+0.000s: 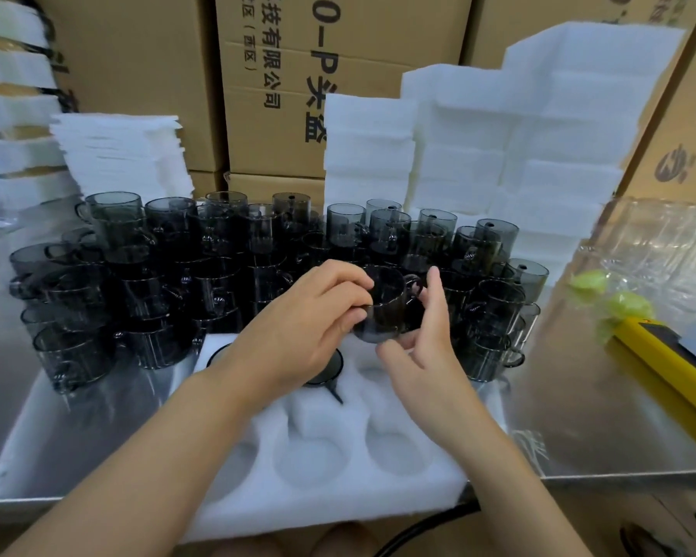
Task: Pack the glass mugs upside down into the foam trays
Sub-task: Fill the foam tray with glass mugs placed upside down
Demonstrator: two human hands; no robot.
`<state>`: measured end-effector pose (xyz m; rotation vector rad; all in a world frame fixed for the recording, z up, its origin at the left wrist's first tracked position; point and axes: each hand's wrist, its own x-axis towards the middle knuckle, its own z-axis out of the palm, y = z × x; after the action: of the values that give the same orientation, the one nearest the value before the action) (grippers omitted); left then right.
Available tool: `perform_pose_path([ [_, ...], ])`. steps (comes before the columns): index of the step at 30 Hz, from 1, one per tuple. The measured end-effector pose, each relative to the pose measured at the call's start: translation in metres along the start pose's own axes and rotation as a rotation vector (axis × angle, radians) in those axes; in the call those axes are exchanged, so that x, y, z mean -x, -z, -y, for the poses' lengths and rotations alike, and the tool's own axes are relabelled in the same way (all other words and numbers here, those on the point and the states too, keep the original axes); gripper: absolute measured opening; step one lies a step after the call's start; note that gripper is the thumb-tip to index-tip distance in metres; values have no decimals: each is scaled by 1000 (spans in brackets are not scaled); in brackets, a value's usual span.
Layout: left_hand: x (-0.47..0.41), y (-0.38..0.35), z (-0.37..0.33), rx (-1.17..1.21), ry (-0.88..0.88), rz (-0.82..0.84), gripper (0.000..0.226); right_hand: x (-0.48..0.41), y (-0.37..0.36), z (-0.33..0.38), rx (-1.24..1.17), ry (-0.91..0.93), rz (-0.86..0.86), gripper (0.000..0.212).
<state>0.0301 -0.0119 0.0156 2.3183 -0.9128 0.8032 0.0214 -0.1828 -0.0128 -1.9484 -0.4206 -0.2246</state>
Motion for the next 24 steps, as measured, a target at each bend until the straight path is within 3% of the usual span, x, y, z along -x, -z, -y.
perform_pose_path([
  [3, 2, -3, 2, 66, 32, -1, 32, -1, 3, -1, -178, -13, -53, 65],
  [6, 3, -3, 4, 216, 189, 81, 19, 3, 5, 0, -297, 1, -171, 13],
  [7, 3, -3, 5, 265, 241, 118, 18, 5, 6, -1, -300, 6, -203, 8],
  [10, 2, -4, 4, 354, 352, 177, 26, 11, 10, -6, -220, 13, -234, 20],
  [15, 3, -6, 5, 368, 408, 258, 14, 16, 17, -14, -152, -38, -201, 32],
  [16, 3, -6, 5, 397, 420, 271, 19, 17, 19, -13, -154, -40, -190, 35],
  [18, 3, -7, 4, 436, 424, 284, 36, 18, 22, -13, -114, -34, -197, 37],
  [24, 2, -9, 8, 345, 352, 320, 31, 17, 26, -7, 135, 50, -231, 35],
])
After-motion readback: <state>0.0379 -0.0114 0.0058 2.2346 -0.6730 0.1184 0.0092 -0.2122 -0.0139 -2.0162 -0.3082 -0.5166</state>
